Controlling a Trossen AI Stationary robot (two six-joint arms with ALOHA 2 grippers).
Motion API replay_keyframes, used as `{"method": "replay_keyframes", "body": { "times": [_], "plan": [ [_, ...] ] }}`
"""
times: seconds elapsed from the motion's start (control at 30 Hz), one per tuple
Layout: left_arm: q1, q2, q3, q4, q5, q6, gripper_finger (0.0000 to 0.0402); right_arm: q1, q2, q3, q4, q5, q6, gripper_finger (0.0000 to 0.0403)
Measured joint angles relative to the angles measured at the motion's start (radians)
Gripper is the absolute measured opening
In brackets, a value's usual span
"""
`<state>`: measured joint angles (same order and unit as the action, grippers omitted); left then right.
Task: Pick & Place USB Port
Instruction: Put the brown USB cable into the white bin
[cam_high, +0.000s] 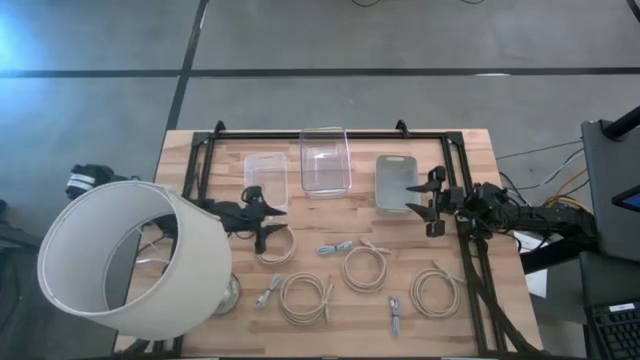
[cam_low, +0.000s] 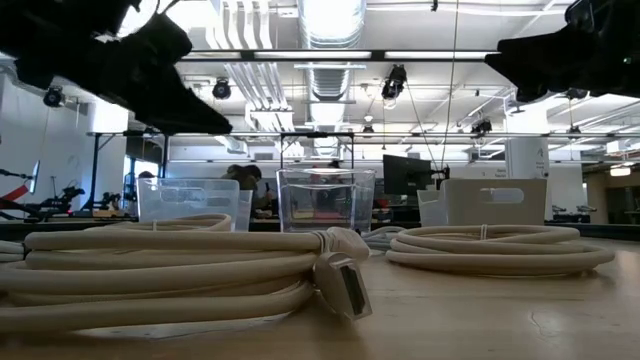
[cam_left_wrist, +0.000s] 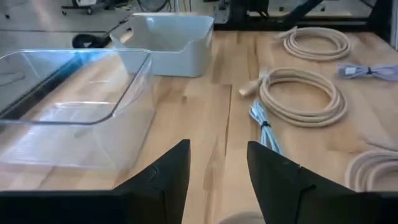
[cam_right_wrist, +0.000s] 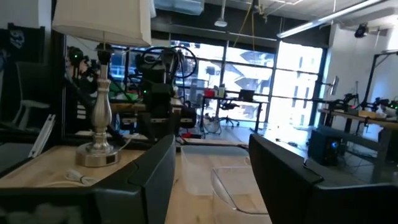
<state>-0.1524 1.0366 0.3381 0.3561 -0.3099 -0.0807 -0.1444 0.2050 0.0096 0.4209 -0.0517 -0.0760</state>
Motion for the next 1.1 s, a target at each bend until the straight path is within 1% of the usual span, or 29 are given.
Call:
{"method": "replay_keyframes", "body": {
  "times": [0.1, 0.17, 0.33, 0.4, 0.47, 0.6, 0.8, 0.93, 1.1],
  "plan": [
    [0.0, 0.06, 0.043, -0.074, 0.016, -0.004, 0.0163, 0.0, 0.0, 0.0, 0.006, 0.001, -0.013, 0.0201],
    [0.0, 0.1, 0.106, -0.157, 0.023, 0.004, 0.0163, 0.0, 0.0, 0.0, 0.008, 0.001, -0.014, 0.0201],
    [0.0, 0.207, 0.315, -0.5, 0.024, 0.02, 0.0163, 0.0, 0.0, 0.0, 0.016, 0.002, -0.037, 0.0201],
    [0.0, 0.246, 0.39, -0.613, 0.024, 0.02, 0.0163, 0.0, 0.0, 0.0, 0.02, 0.002, -0.04, 0.0201],
    [0.0, 0.286, 0.44, -0.696, 0.025, 0.019, 0.0163, 0.0, 0.0, 0.0, 0.031, 0.002, -0.043, 0.0201],
    [0.0, 0.362, 0.482, -0.724, 0.074, 0.017, 0.0163, 0.0, 0.0, 0.007, 0.037, 0.002, -0.06, 0.0201],
    [0.006, 0.454, 0.481, -0.721, 0.077, 0.007, 0.0163, 0.0, 0.002, 0.049, 0.028, 0.0, -0.049, 0.0201],
    [0.009, 0.486, 0.48, -0.724, 0.076, 0.008, 0.0163, 0.0, 0.016, 0.074, 0.027, -0.002, -0.047, 0.0201],
    [0.016, 0.492, 0.479, -0.724, 0.042, 0.025, 0.0163, 0.0, 0.061, 0.094, 0.024, -0.002, -0.069, 0.0201]
  ]
}}
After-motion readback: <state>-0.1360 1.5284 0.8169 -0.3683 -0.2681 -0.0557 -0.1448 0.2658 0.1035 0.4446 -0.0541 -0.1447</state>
